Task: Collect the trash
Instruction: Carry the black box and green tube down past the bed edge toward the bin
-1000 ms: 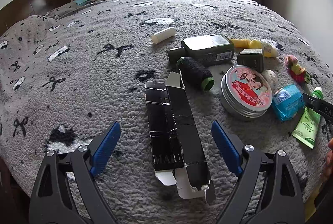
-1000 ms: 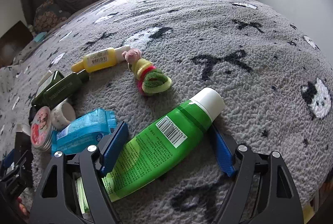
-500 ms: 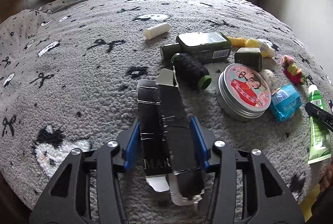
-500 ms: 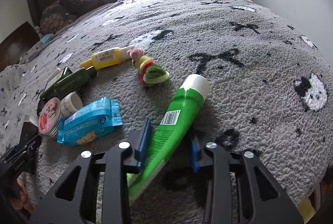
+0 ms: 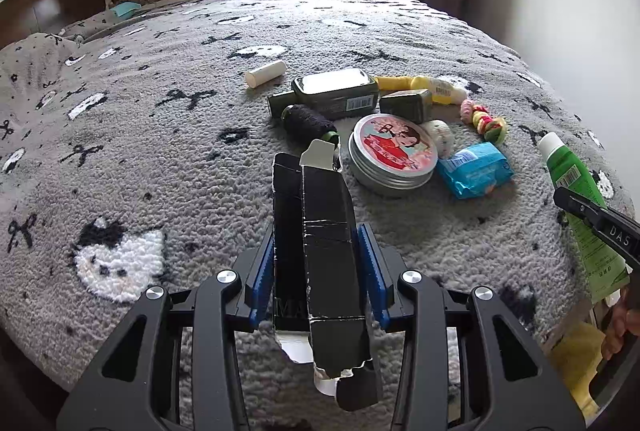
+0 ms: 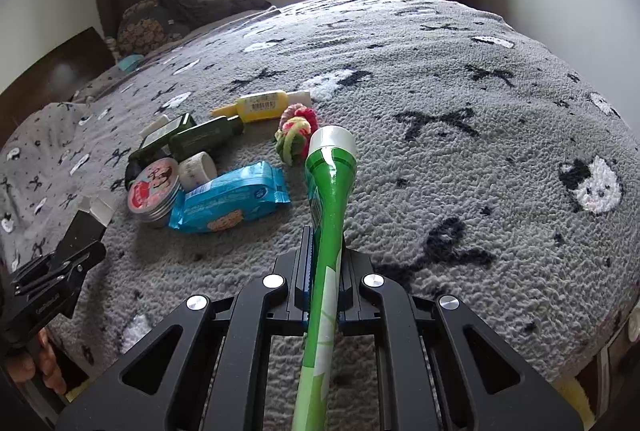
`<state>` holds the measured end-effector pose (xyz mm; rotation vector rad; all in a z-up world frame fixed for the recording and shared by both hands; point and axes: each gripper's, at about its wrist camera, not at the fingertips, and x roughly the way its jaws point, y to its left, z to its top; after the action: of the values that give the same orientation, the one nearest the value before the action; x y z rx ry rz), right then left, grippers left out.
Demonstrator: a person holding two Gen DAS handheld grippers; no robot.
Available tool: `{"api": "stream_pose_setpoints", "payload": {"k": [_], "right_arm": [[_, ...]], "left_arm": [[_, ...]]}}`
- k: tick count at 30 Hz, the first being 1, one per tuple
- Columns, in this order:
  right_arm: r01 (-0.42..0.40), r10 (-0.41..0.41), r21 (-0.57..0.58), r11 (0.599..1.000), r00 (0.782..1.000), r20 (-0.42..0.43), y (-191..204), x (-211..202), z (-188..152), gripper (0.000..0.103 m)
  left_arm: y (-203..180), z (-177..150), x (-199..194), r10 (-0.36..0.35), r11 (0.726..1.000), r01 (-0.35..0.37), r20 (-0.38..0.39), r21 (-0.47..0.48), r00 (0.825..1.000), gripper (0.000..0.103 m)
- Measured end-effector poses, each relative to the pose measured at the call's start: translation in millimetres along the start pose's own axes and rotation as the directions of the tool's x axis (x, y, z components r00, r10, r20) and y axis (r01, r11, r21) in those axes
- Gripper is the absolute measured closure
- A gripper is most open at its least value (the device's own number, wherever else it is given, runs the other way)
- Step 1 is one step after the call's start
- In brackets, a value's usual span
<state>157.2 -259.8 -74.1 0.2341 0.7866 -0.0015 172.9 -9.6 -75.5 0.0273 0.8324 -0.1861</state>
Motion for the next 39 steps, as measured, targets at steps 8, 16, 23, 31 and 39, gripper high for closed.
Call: {"api": "stream_pose_setpoints", "payload": {"k": [8,16,23,31,39], "right_arm": [[-0.01,0.015,-0.059,0.998,0.996,0.082,0,-60,-16,0.093],[-0.006,0.03,-0.12,0.993,0.98,0.196,6,-135,-31,0.093],[-0.034,0.075,-0.181,0.983,0.972,0.224,19,-172,-49,0.093],[-0.075,0.119,-0.228,0.971,0.975,0.186,30,-182,-74,0.093],[-0.126,0.146,-0.26,0.957,0.988,0.058,39,-156,-111,0.093]], "left_arm": [[-23,-18,-59,-0.007,1.0,0.006,0.073,0.017,0.997,0.065],[-40,-40,-114,-0.023,0.999,0.019,0.151,0.028,0.988,0.065],[-50,-62,-154,-0.009,0.998,-0.004,0.217,0.057,0.976,0.065],[-53,-91,-178,-0.049,0.997,0.033,0.224,0.075,0.973,0.065],[-50,-127,-156,-0.102,0.993,0.095,0.118,0.063,0.988,0.065]]}}
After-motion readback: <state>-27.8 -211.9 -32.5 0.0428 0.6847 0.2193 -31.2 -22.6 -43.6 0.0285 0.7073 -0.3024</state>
